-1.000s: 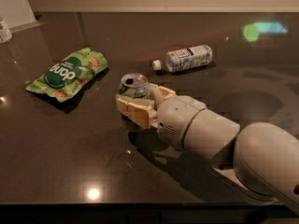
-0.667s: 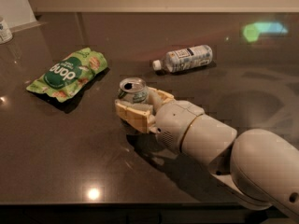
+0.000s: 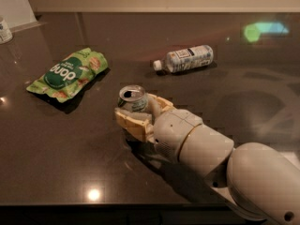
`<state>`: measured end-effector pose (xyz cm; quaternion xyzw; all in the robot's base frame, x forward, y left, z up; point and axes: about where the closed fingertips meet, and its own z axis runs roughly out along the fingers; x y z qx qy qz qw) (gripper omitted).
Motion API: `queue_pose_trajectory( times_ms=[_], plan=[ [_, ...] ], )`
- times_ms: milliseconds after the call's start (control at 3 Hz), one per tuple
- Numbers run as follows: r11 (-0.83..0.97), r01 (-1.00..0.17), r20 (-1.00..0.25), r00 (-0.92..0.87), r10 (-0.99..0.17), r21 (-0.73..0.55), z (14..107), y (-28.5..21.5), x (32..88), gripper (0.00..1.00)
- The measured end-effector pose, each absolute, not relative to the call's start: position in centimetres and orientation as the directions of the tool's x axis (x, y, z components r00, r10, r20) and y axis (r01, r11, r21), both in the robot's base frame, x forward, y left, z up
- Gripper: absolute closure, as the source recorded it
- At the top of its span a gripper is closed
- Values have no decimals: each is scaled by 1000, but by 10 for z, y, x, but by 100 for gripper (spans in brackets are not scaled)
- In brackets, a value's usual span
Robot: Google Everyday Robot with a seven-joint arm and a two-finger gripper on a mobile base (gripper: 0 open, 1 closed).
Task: Place blue plastic bottle upright
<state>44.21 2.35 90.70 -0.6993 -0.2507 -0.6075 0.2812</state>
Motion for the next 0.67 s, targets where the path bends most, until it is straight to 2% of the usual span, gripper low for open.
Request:
queue_pose_trajectory(
  times_ms=[333, 667],
  plan=[
    [-714, 688, 986, 163, -18, -127, 907, 25, 442, 12],
    [-711, 684, 981, 187, -41, -160, 908, 27, 441, 0]
  ],
)
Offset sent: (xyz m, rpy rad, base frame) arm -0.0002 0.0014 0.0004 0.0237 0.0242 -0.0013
